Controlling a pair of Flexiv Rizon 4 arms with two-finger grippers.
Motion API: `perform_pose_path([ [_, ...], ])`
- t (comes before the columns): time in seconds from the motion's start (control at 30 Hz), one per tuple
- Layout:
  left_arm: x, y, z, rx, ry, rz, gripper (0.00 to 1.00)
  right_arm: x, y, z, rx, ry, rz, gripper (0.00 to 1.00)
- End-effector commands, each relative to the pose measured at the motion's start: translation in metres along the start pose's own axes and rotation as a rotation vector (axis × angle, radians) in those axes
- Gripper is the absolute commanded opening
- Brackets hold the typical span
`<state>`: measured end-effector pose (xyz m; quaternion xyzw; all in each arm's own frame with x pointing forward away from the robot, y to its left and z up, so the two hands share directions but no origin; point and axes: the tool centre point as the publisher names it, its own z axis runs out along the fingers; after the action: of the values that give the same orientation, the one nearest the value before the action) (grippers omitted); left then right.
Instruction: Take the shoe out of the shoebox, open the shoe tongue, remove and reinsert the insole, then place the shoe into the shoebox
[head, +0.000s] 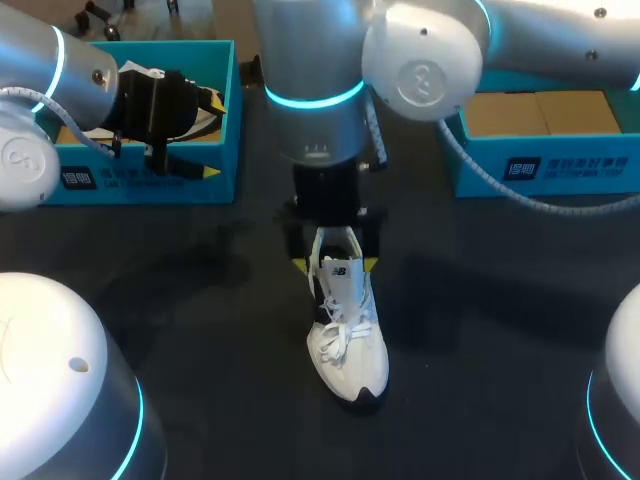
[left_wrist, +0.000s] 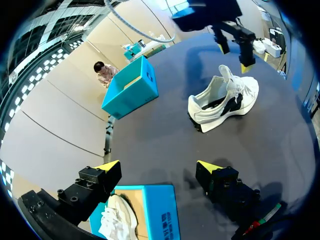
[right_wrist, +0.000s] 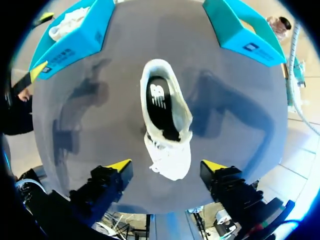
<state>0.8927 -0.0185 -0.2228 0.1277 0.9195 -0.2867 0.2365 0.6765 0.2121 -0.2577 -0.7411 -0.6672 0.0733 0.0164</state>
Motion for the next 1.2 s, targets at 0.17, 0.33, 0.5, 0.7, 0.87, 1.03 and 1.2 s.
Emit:
perform_pose_path([
  [0.17, -0.001, -0.001, 0.001, -0.005, 0.002, 0.0, 1.0, -0.005, -0.021, 0.026, 0.027, 0.056, 0.03, 0.43],
  [0.33, -0.001, -0.001, 0.001, -0.005, 0.002, 0.0, 1.0, -0.006, -0.018, 0.043, 0.032, 0.086, 0.033, 0.42],
  [0.5, -0.001, -0.001, 0.001, -0.005, 0.002, 0.0, 1.0, -0.007, -0.005, 0.049, 0.035, 0.087, 0.021, 0.37],
  [0.7, -0.001, -0.001, 0.001, -0.005, 0.002, 0.0, 1.0, -0.014, 0.015, 0.058, 0.036, 0.094, -0.015, 0.33],
  [0.87, -0.001, -0.001, 0.001, -0.005, 0.002, 0.0, 1.0, -0.019, 0.03, 0.061, 0.036, 0.094, -0.042, 0.13],
  [1.03, -0.001, -0.001, 0.001, -0.005, 0.002, 0.0, 1.0, -0.02, 0.037, 0.059, 0.039, 0.091, -0.064, 0.06],
  [1.2, -0.001, -0.001, 0.001, -0.005, 0.002, 0.0, 1.0, -0.021, 0.029, 0.041, 0.015, 0.067, -0.054, 0.17],
])
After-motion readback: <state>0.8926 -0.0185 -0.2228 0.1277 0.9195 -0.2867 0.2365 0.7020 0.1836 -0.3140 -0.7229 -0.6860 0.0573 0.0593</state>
